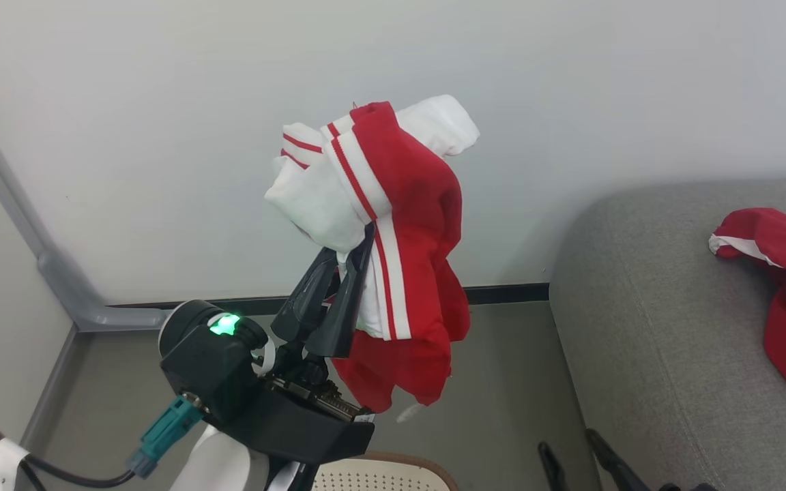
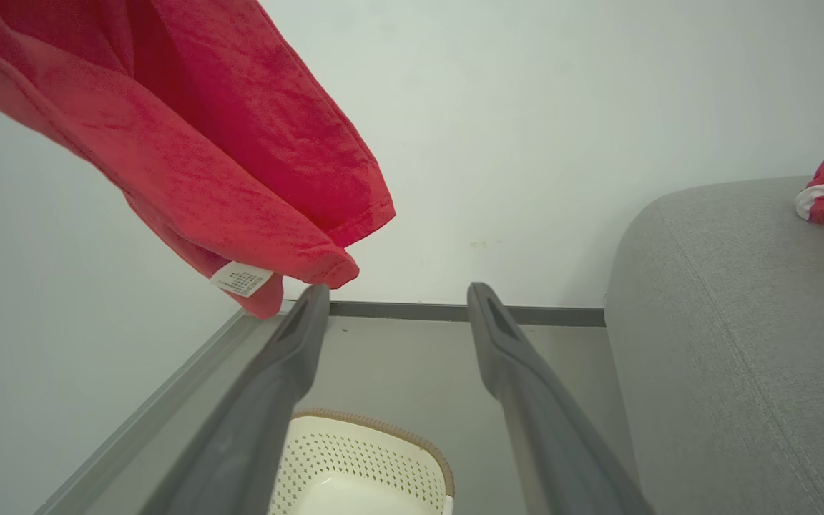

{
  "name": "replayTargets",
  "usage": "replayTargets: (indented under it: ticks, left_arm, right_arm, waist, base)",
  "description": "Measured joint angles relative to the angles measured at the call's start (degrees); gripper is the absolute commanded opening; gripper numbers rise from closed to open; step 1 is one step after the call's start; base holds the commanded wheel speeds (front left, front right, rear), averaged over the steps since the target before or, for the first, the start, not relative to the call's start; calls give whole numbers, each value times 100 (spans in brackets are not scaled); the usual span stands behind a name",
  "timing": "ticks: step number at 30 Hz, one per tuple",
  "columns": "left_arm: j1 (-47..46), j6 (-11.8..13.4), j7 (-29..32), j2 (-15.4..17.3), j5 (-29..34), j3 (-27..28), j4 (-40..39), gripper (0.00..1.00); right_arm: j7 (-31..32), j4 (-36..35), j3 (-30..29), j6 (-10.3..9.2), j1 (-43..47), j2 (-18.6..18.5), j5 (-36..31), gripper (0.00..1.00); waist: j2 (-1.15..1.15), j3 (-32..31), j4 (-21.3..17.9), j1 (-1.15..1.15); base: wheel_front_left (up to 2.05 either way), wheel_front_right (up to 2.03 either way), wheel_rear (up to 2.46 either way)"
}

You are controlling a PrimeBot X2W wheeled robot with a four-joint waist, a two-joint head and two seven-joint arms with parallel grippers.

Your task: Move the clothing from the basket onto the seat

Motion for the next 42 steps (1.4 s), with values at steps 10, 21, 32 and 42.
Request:
replayTargets:
  ticks: [10,21,32,42]
  left_arm:
    - [15,0,352,-19,-37,-312,-163,0]
    - [172,0,603,-31,-122,-653,-332,0]
    - [250,0,764,-42,-178,-907,-433,0]
    - [283,64,872,-41,-179,-891,-590,0]
  right_arm:
    - [58,-334,821,226,-191,163,-53,100]
    - [79,-179,1123,293,-1072,281,-40,100]
    - [-79,397,1251,300,-2091,334,222,0]
    - [-305,780,1454,309,-2387,332,434,0]
  waist:
    - [0,-5,36,0]
    - [0,-12,177,0]
    - [0,7,399,0]
    - [0,18,494,0]
  base:
    - [0,0,0]
    - [0,0,0]
    - [0,0,0]
    - [0,0,0]
